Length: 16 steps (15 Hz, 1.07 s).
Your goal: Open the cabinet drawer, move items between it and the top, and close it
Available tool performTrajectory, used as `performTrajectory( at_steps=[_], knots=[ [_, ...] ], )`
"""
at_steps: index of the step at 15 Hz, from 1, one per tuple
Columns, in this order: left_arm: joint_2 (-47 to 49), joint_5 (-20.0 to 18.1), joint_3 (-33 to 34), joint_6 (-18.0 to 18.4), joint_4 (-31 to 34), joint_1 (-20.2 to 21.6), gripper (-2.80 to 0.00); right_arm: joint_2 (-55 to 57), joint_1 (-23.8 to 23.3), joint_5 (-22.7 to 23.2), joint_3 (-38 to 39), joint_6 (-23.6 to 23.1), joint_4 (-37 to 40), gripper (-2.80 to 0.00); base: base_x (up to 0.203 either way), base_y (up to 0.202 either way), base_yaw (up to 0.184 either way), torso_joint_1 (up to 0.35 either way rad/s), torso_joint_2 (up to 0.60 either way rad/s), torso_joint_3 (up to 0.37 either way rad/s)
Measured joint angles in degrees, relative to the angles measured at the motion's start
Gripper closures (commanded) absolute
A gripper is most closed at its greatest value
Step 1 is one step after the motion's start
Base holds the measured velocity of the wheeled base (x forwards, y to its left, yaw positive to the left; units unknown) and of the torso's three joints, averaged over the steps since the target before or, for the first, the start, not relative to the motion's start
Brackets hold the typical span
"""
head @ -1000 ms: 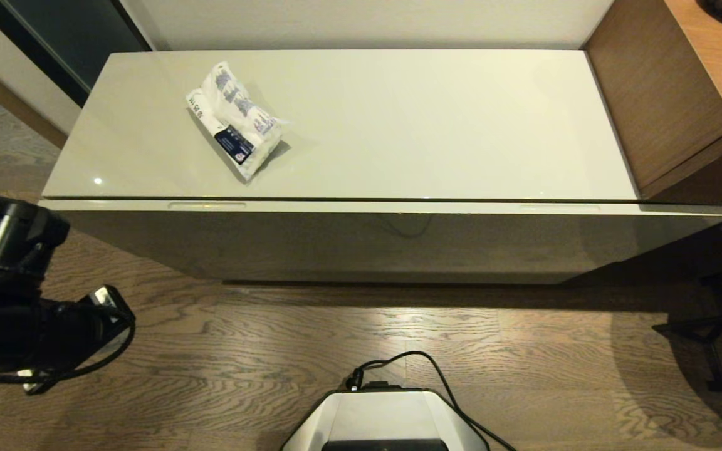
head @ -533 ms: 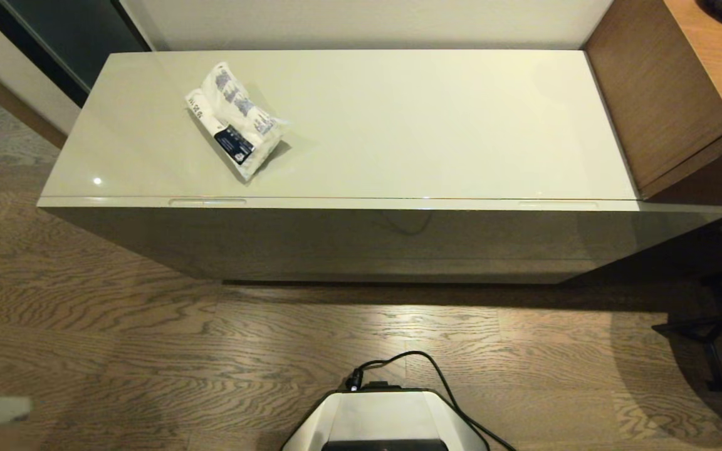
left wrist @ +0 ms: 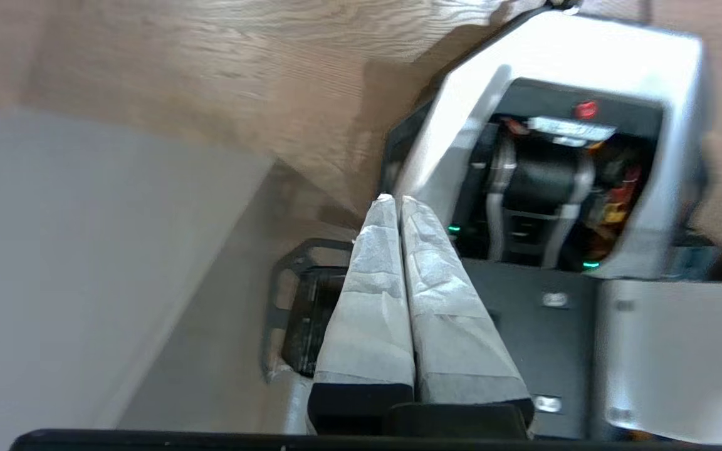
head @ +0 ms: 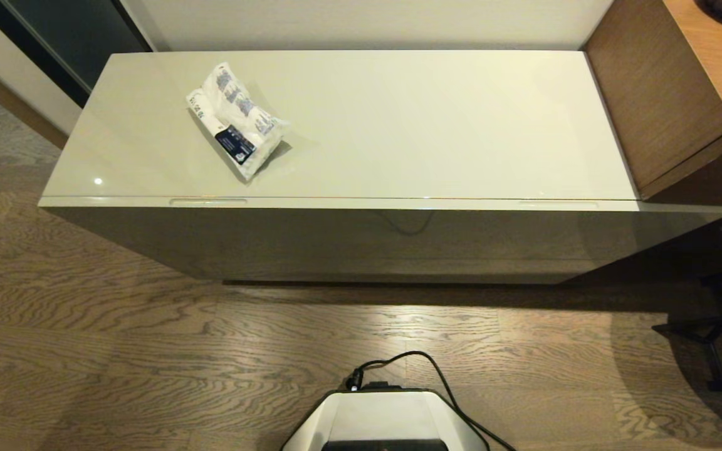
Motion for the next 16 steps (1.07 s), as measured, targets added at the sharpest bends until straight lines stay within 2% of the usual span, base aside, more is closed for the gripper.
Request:
performTrajectory(
  at_steps=[2, 4, 8, 11, 12, 16],
  knots=[
    [-3.9, -0.1, 7.1, 4.8, -0.9, 2.4, 0.0, 0.0, 0.0, 0.0, 0.0, 0.0, 0.0, 0.0, 0.0, 0.0, 0.0, 0.0, 0.0, 0.0],
    [-6.9, 0.3, 15.5, 7.7, -3.5, 4.4, 0.0, 0.0, 0.0, 0.0, 0.0, 0.1, 0.0, 0.0, 0.0, 0.0, 0.0, 0.0, 0.0, 0.0],
    [-9.5, 1.3, 25.8, 8.5, -19.0, 5.6, 0.0, 0.0, 0.0, 0.0, 0.0, 0.1, 0.0, 0.0, 0.0, 0.0, 0.0, 0.0, 0.0, 0.0],
    [-11.7, 1.3, 31.1, 9.0, -32.6, 4.3, 0.0, 0.0, 0.0, 0.0, 0.0, 0.1, 0.1, 0.0, 0.0, 0.0, 0.0, 0.0, 0.0, 0.0],
    [-12.7, 1.0, 32.0, 9.2, -35.1, 3.5, 0.0, 0.0, 0.0, 0.0, 0.0, 0.1, 0.1, 0.0, 0.0, 0.0, 0.0, 0.0, 0.0, 0.0],
    [-19.3, -1.0, 36.1, 11.7, -38.3, 2.3, 0.0, 0.0, 0.0, 0.0, 0.0, 0.1, 0.0, 0.0, 0.0, 0.0, 0.0, 0.0, 0.0, 0.0]
  ],
)
